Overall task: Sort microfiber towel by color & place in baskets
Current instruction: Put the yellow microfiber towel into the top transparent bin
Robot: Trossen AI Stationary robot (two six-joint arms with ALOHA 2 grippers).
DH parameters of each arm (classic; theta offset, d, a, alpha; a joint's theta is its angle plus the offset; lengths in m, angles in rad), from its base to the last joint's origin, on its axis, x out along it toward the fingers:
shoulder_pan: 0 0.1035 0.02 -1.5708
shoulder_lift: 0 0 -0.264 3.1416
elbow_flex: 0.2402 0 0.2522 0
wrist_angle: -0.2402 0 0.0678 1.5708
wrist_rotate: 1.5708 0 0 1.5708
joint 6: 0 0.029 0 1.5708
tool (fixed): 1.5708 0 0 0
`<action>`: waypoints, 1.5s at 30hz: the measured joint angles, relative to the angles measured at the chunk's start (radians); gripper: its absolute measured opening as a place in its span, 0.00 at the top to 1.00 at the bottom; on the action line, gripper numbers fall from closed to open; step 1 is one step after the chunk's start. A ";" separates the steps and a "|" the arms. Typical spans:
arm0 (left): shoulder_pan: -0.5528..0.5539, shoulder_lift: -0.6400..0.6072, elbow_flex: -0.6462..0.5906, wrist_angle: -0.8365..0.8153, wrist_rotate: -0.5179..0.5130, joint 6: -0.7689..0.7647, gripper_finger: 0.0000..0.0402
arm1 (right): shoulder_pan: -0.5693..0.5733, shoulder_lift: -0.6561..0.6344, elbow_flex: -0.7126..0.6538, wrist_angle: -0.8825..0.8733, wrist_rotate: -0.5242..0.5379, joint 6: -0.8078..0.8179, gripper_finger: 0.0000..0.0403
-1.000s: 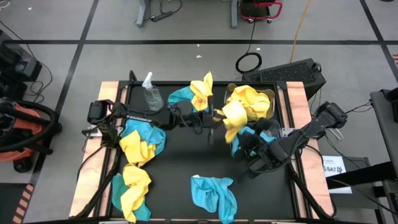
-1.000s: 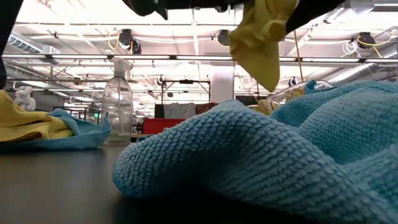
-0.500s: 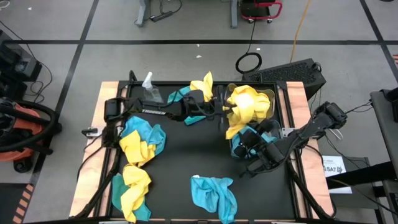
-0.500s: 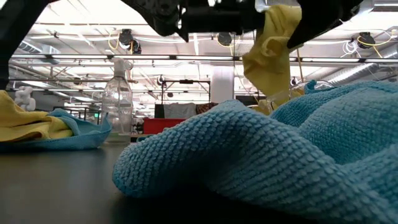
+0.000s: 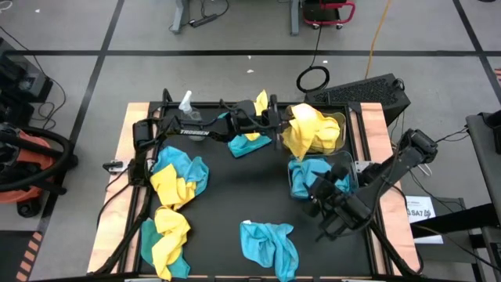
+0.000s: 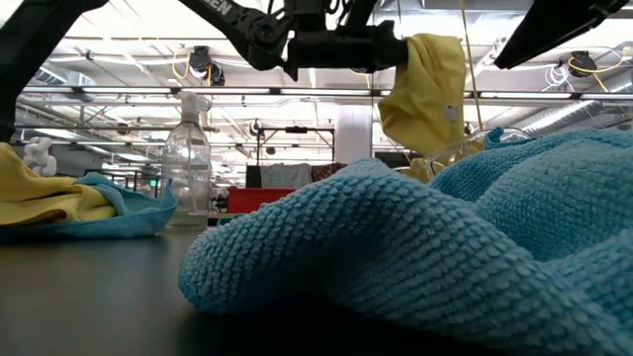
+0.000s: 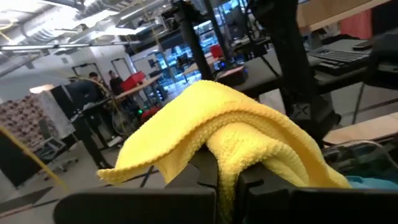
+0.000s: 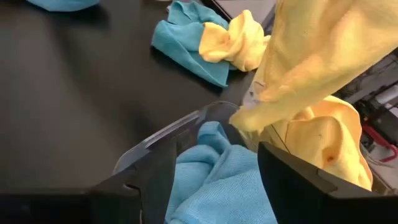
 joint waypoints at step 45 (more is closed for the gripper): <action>-0.015 -0.011 0.086 0.020 0.482 -0.106 0.99 | -0.312 -0.267 0.005 0.372 0.266 -0.750 0.22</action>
